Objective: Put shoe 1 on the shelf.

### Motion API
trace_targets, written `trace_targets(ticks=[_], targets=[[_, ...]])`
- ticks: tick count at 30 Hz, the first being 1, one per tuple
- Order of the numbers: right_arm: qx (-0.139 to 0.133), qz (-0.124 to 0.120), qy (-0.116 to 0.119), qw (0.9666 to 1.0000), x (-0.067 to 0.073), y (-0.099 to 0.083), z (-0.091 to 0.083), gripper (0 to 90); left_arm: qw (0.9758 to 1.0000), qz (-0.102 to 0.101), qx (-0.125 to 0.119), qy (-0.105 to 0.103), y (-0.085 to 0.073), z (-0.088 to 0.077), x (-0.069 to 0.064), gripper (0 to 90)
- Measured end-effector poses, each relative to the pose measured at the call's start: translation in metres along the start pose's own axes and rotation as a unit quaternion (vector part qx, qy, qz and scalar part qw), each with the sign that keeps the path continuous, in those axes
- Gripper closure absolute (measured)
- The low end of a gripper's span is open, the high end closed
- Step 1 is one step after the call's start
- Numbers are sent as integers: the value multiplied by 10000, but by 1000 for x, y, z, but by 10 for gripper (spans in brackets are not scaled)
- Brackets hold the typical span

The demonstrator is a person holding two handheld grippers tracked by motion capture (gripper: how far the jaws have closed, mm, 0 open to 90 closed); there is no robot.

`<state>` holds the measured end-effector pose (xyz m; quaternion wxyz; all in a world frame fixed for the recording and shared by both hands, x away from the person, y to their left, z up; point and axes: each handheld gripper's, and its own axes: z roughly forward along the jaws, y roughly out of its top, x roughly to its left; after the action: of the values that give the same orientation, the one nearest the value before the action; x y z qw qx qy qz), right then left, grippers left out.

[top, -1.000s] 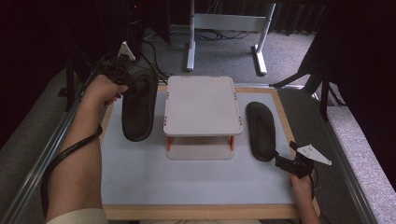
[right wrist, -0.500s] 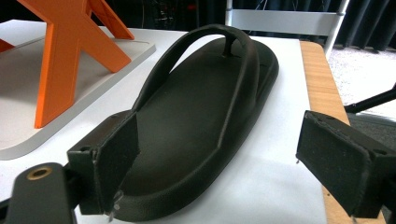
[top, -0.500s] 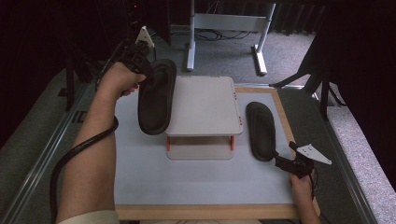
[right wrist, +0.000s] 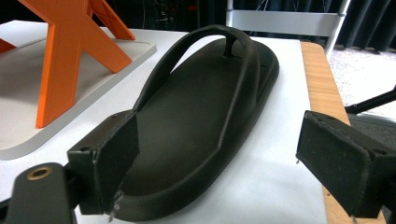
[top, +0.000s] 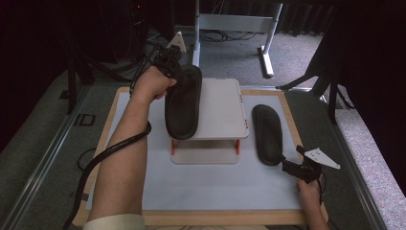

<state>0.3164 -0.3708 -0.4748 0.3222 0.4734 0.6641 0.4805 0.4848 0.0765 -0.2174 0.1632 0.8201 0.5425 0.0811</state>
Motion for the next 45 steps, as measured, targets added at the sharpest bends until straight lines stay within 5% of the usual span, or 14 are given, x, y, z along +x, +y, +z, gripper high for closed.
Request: trace_targets(ticks=[9,12,16,25,30,31,45], targets=[[3,-12,27,10000,0,0,0,124,9996,-279,-63,-26,11,14,-18,733],[2,-4,37,10000,0,0,0,125,9994,-301,40,136,12,18,-20,732],[10,-28,45,10000,0,0,1,124,9992,-256,232,217,11,25,-20,730],[8,-6,63,10000,0,0,0,124,9994,-157,204,216,11,28,-22,704],[4,-16,60,10000,0,0,0,124,10000,-83,-5,23,9,23,-18,538],[5,-11,60,10000,0,0,0,124,9997,-55,-167,-166,7,19,-14,532],[25,-27,60,10000,0,0,1,124,9985,98,-334,-418,-13,1,7,542]])
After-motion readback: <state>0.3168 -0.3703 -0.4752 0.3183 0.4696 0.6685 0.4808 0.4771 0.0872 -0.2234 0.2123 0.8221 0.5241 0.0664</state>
